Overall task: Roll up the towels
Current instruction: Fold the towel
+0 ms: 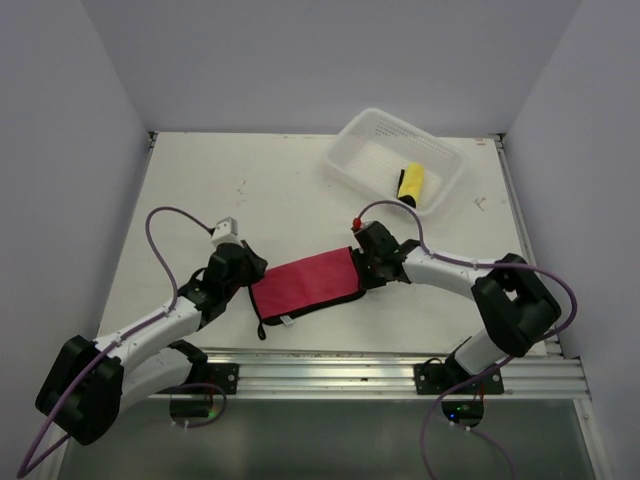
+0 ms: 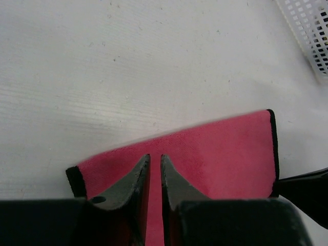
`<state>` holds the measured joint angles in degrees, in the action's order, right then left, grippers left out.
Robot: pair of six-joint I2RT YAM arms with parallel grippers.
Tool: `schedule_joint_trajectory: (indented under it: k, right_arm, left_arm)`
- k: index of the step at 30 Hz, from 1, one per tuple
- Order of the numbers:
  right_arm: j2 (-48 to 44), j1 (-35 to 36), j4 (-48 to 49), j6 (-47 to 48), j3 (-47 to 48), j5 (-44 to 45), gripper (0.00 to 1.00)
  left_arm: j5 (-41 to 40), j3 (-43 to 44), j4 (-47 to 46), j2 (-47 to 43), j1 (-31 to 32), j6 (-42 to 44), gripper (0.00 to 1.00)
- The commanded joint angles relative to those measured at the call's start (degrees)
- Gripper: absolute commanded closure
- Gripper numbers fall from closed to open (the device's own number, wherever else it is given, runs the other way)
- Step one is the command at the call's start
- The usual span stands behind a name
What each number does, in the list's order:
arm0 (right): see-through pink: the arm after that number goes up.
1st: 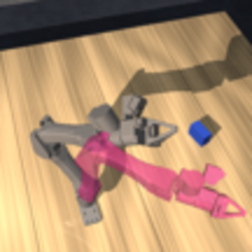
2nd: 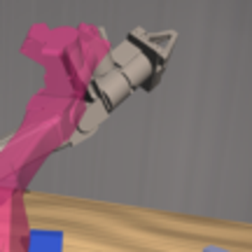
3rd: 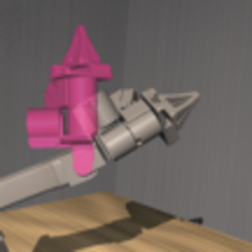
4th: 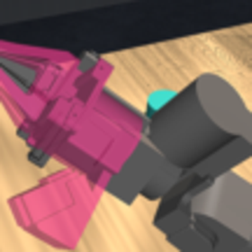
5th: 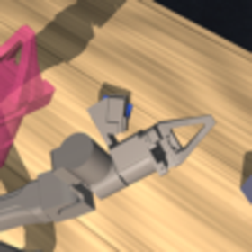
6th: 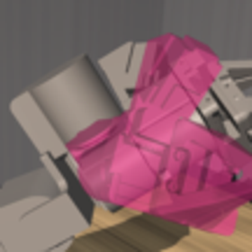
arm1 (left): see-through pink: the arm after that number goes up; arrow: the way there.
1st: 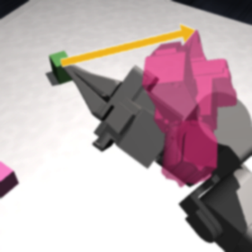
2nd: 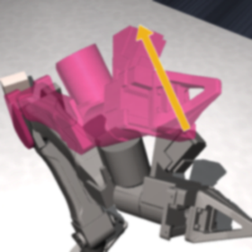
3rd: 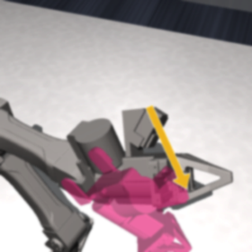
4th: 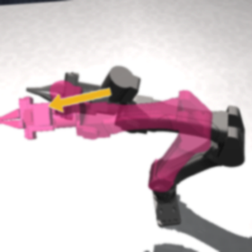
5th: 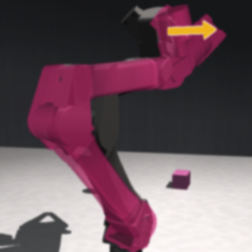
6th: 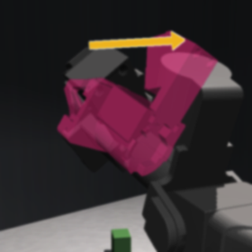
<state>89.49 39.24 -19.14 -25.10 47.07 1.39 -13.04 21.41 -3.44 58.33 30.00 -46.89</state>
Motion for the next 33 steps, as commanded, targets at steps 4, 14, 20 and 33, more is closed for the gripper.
schedule_joint_trajectory:
  k: [4, 14, 20, 33]
  right_arm:
    - [-3.96, 0.04, -2.57, 0.32, 2.67, 1.51, 0.78]
    - [-4.07, 0.04, -6.09, 0.32, 5.93, 4.06, 0.73]
    - [-1.61, 0.04, -5.39, -0.39, 4.96, 5.29, 0.71]
    - [2.26, 0.04, -1.87, -0.56, 0.39, 5.82, 0.68]
  left_arm:
    - [1.35, 1.79, 0.28, -1.55, -0.47, 1.63, 0.76]
    - [0.21, 6.45, 6.68, -4.01, -0.47, 3.39, 0.31]
    - [0.56, 9.96, 11.78, -5.85, -1.7, 3.56, 0.04]
    - [-2.96, 21.9, 25.41, -8.14, -2.58, 9.19, 0.0]
